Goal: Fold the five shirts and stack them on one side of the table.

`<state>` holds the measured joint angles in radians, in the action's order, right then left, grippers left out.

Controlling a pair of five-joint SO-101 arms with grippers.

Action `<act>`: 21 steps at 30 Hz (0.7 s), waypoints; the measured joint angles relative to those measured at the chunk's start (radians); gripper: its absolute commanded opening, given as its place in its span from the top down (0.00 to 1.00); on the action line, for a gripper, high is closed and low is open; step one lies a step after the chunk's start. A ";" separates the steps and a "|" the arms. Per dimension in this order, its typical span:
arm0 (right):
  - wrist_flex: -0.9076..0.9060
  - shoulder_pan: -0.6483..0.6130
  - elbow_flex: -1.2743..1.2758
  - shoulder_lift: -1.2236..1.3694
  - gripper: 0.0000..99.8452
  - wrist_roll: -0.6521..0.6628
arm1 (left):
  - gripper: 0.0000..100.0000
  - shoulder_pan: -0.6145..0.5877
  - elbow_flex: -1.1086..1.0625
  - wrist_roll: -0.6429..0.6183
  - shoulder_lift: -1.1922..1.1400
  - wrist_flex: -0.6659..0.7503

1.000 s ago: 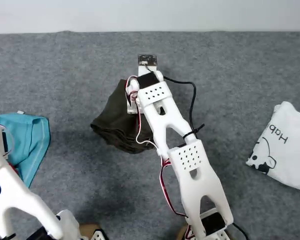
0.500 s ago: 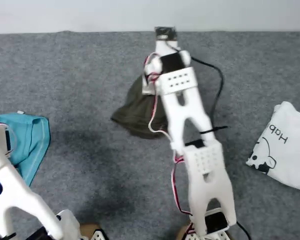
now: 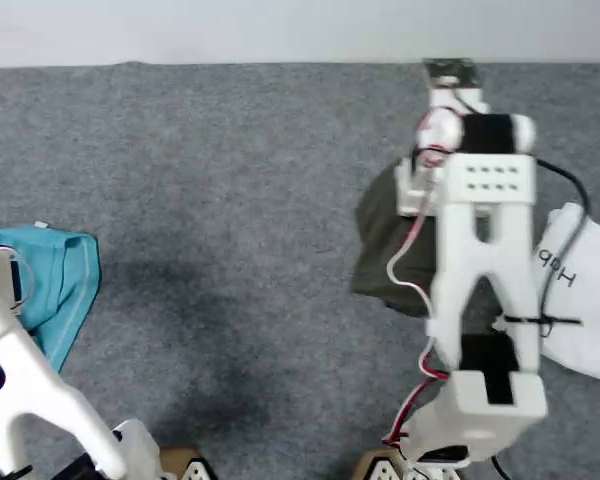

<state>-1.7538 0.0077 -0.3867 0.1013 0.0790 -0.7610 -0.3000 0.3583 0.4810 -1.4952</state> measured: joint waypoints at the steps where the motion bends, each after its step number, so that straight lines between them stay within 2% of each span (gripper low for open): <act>1: 0.000 0.031 0.017 -0.015 0.99 0.034 | 0.99 0.000 0.000 0.000 0.000 0.000; 8: 0.000 0.244 0.046 -0.037 0.99 0.250 | 0.99 0.000 0.000 0.000 0.000 0.000; 14: 0.000 0.382 0.046 -0.037 0.99 0.371 | 0.99 0.040 0.000 0.000 0.000 0.000; 21: 0.006 0.483 0.046 -0.037 0.99 0.462 | 0.99 0.135 -0.002 0.000 0.000 0.005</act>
<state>-1.7476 0.4910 -0.3406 0.0644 0.5409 -0.6260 -0.3015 0.3583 0.4810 -1.4906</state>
